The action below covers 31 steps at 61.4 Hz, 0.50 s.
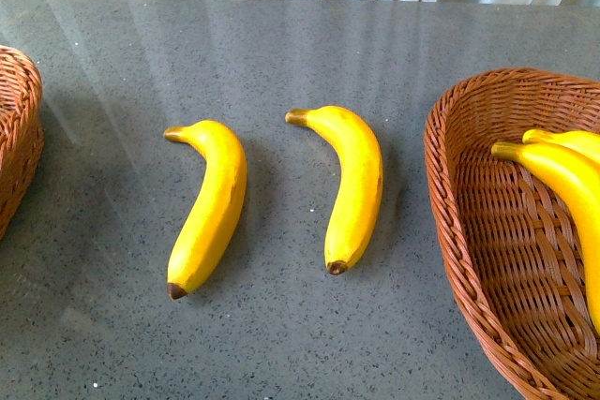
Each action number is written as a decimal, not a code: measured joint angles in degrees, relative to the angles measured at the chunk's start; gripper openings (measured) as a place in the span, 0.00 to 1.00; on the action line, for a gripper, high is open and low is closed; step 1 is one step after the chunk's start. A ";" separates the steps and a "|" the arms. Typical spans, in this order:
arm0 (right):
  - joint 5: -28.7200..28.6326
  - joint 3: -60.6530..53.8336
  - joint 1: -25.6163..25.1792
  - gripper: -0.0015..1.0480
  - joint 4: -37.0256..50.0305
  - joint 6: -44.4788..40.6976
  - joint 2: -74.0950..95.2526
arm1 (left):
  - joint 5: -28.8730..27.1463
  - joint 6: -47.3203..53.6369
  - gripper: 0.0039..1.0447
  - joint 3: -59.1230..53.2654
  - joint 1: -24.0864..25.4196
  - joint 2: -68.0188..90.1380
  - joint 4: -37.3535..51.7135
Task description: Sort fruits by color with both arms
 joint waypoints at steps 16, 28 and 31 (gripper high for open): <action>0.00 0.00 0.00 0.91 0.00 0.00 0.00 | 3.23 -3.58 0.91 0.00 -1.42 -6.67 -0.94; 0.00 0.00 0.00 0.91 0.00 0.00 0.00 | 7.21 -11.10 0.91 0.04 -1.57 -13.38 -1.03; 0.00 0.00 0.00 0.91 0.00 0.00 0.00 | 7.85 -13.68 0.91 0.04 -1.75 -14.84 -0.26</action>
